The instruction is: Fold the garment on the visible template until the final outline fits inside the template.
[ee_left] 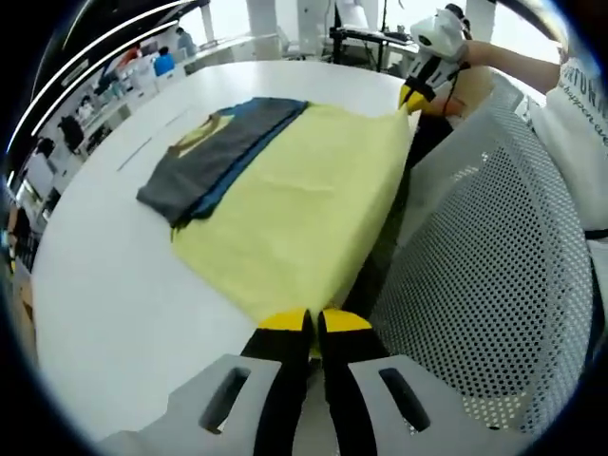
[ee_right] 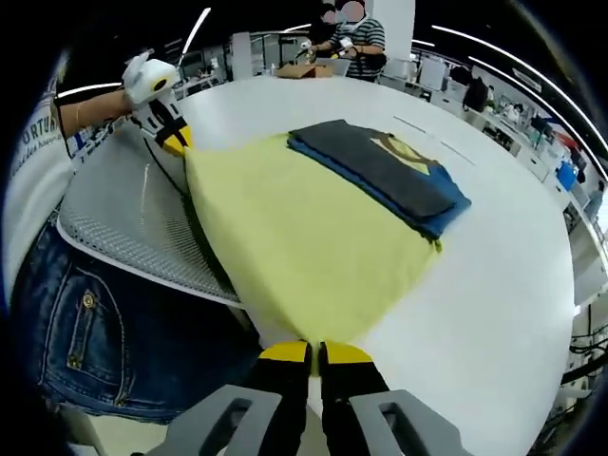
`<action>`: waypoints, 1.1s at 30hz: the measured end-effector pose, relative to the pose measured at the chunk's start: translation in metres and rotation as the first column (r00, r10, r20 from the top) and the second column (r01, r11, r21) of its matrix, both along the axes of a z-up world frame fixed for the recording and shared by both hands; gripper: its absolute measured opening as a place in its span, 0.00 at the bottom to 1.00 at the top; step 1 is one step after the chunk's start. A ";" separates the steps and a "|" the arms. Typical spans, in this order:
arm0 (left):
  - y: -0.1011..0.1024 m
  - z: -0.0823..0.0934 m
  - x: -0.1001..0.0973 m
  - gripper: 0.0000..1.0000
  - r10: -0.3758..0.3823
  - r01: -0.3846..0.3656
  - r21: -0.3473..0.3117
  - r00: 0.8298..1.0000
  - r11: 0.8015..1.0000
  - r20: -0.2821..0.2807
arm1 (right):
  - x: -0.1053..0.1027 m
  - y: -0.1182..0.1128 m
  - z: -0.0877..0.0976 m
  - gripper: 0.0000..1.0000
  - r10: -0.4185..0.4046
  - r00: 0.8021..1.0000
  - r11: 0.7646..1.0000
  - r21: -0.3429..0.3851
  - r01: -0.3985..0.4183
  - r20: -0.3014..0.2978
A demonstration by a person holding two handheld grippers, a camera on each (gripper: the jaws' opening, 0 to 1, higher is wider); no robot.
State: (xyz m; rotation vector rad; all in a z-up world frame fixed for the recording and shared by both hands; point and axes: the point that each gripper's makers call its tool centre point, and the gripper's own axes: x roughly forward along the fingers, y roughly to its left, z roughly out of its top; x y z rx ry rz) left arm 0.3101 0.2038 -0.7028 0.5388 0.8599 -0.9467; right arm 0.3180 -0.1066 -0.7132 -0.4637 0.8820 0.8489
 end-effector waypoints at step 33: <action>0.003 0.072 0.108 0.01 -0.029 0.028 0.012 0.981 1.000 0.189 | 0.105 0.002 0.068 0.00 0.039 0.965 0.999 -0.040 -0.030 0.258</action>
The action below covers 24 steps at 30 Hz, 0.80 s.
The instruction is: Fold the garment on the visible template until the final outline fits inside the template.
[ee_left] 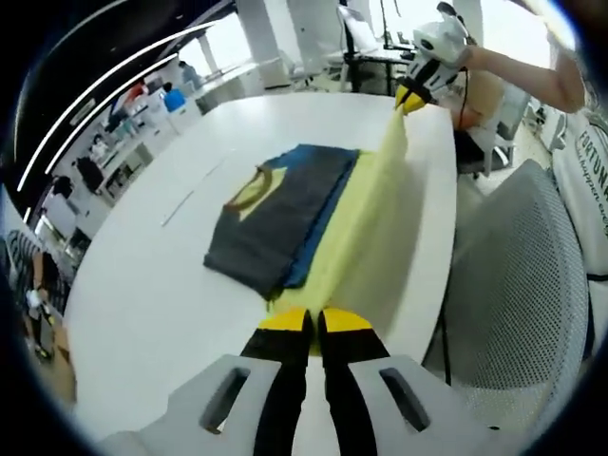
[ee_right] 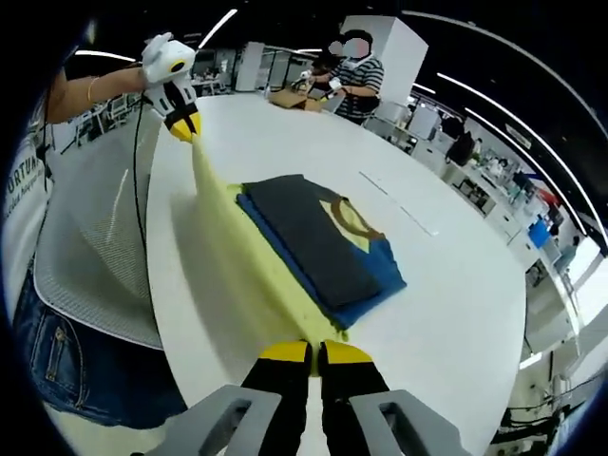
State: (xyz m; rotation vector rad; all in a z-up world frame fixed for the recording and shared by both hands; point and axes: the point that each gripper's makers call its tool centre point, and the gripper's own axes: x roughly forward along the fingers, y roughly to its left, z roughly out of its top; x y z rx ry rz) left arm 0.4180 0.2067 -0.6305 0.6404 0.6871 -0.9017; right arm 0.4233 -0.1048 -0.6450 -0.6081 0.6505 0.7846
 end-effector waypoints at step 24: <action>0.001 0.020 0.085 0.01 0.010 -0.012 0.017 0.994 1.000 0.106 | 0.082 0.001 0.017 0.00 -0.062 0.991 0.998 -0.001 0.062 0.121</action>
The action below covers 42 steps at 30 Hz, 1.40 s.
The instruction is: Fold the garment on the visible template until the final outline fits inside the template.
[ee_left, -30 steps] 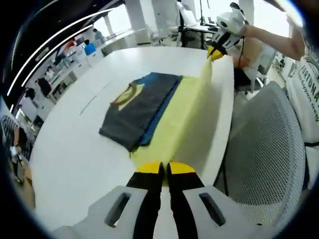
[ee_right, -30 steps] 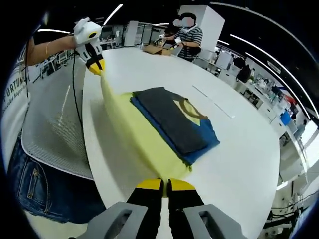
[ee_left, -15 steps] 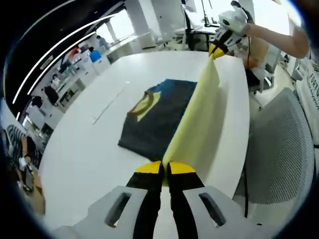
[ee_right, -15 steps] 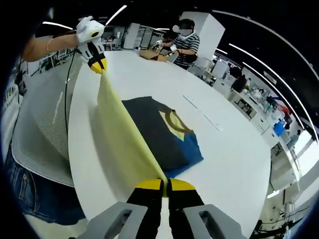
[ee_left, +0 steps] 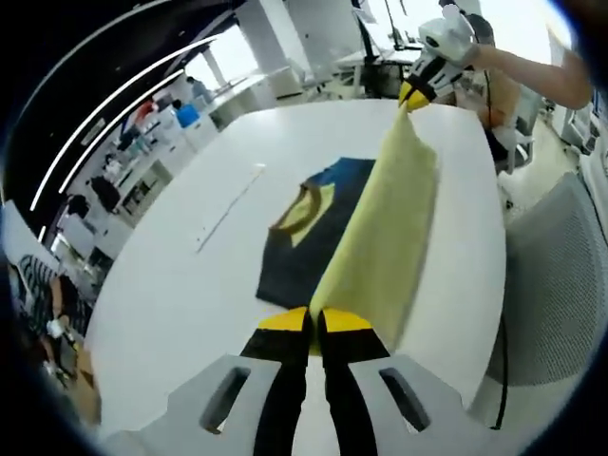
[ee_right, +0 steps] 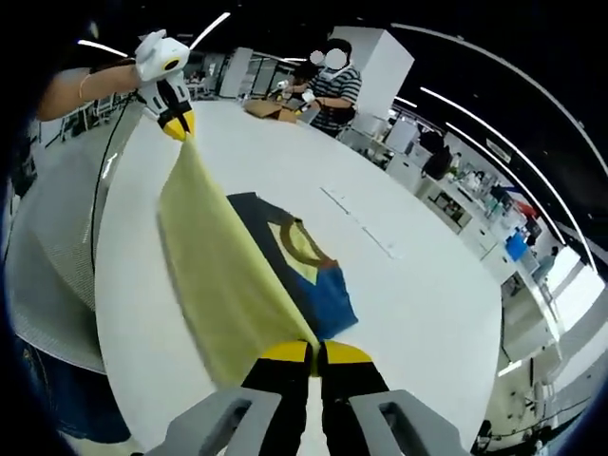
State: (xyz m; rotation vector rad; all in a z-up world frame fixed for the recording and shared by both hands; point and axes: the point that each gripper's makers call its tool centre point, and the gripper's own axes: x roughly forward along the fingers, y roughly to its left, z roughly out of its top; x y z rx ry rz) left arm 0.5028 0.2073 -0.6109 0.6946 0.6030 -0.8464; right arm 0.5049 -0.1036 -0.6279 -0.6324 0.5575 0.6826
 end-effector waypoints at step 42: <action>0.007 -0.067 0.132 0.02 0.090 -0.091 0.076 0.996 0.993 0.020 | 0.129 -0.001 -0.054 0.00 -0.123 0.992 0.981 -0.149 0.125 0.022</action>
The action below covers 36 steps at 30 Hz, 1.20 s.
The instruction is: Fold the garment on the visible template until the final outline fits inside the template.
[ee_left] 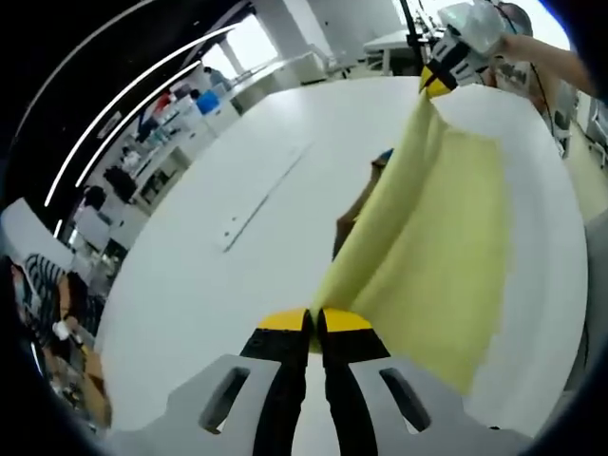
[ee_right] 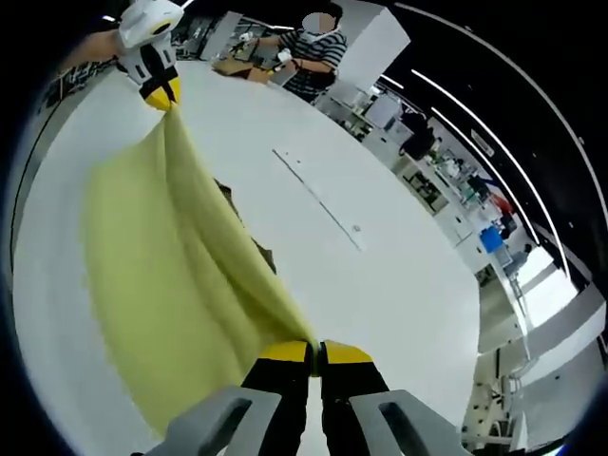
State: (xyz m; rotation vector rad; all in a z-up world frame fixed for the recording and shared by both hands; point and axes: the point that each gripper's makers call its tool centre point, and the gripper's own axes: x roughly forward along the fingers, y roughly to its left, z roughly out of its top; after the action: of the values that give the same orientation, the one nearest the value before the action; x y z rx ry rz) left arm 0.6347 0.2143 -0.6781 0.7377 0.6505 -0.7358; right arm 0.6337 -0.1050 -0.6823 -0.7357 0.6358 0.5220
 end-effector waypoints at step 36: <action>0.005 -0.064 0.015 0.13 0.005 -0.009 -0.044 0.996 0.999 -0.088 | 0.014 -0.002 -0.060 0.14 0.035 0.982 0.993 0.113 -0.014 -0.184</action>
State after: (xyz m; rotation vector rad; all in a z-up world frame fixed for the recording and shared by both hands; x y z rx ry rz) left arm 0.6492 0.2196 -0.7422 0.6654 0.7137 -0.7774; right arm 0.6481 -0.1066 -0.7419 -0.5939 0.7658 0.6488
